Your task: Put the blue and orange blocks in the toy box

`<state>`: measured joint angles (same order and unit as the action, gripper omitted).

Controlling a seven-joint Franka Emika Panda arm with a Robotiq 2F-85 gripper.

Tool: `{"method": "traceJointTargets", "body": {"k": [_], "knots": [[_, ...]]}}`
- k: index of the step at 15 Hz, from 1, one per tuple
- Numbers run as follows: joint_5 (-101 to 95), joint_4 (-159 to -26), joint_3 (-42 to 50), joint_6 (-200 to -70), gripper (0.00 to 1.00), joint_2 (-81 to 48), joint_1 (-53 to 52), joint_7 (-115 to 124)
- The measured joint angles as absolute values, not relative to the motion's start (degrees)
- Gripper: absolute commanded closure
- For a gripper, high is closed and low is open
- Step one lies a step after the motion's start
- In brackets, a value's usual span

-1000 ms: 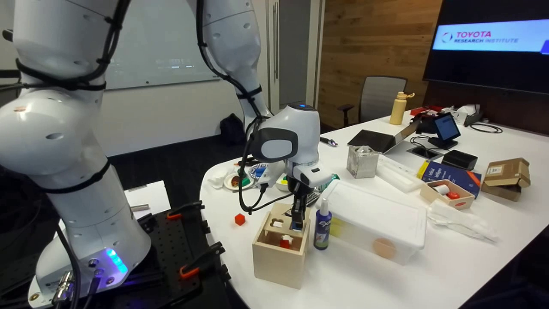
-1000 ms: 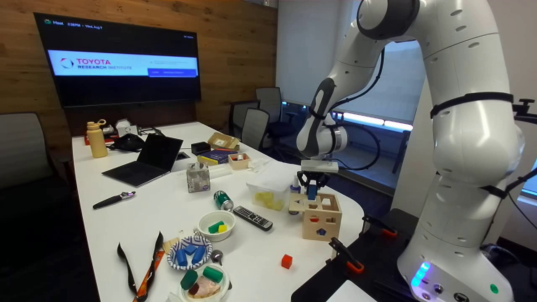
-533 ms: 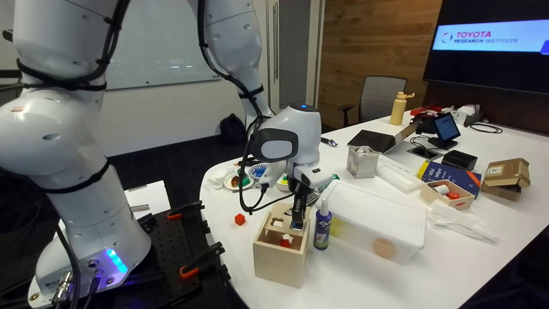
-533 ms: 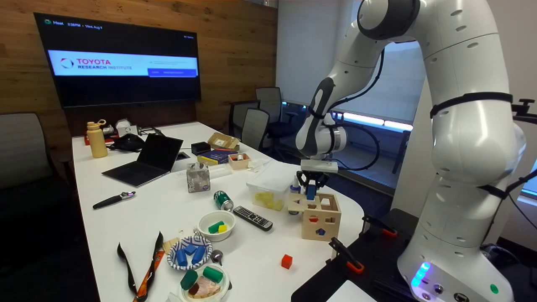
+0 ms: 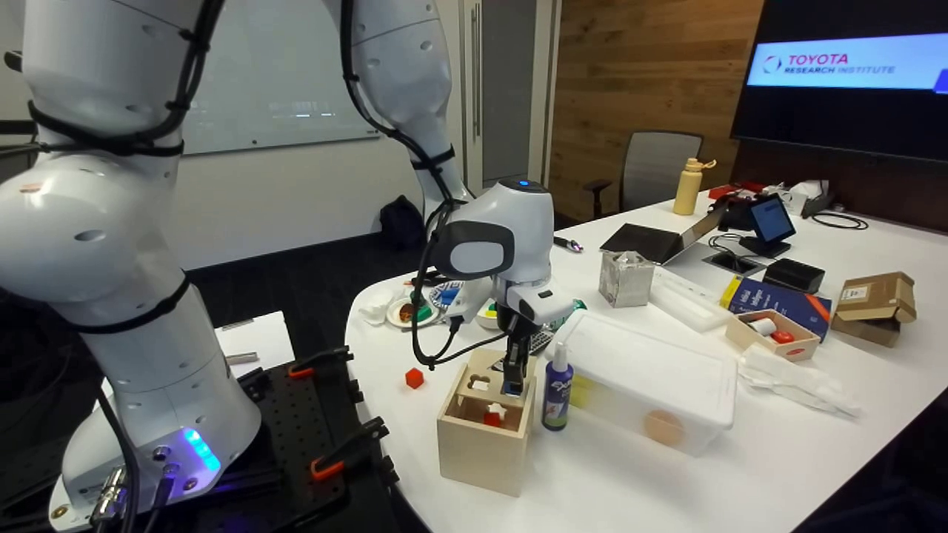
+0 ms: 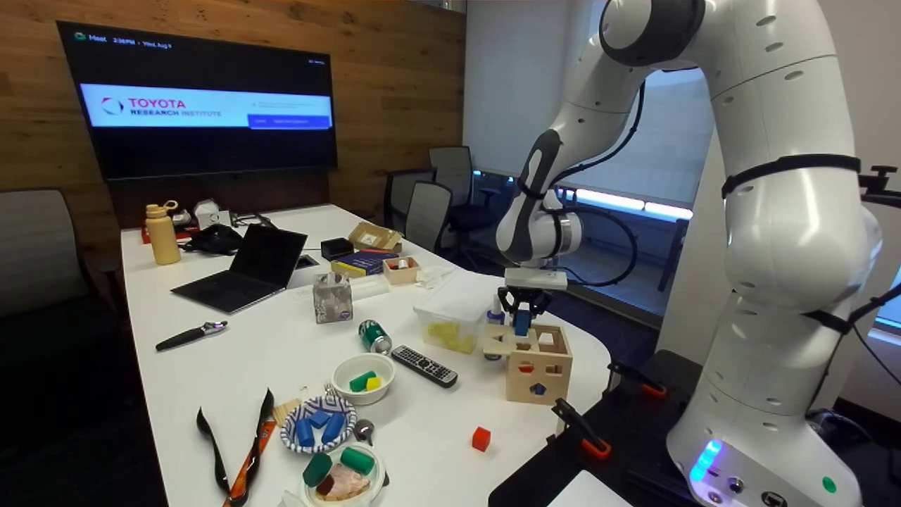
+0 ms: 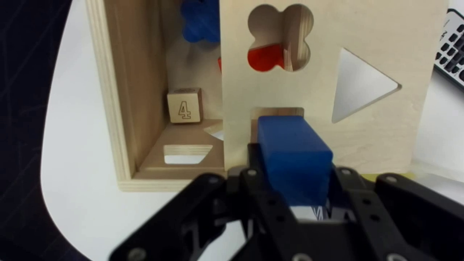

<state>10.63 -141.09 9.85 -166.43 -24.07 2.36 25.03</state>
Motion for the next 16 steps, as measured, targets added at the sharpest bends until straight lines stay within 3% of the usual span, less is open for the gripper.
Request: {"method": "traceJointTargets", "body": {"k": [6, 7, 9, 14, 16], "knots": [[10.4, -143.7, 14.1, -166.5, 0.91, -24.1, -2.7, 27.6], [10.4, -144.0, 14.6, -166.5, 0.41, -24.1, -3.5, 28.0], [10.4, -144.5, 15.2, -166.5, 0.34, -24.1, -4.7, 28.8], [10.4, -145.2, 16.0, -166.6, 0.0, -24.1, -6.3, 29.8], [10.4, -145.6, 16.3, -166.6, 0.0, -23.9, -6.8, 29.8]]}}
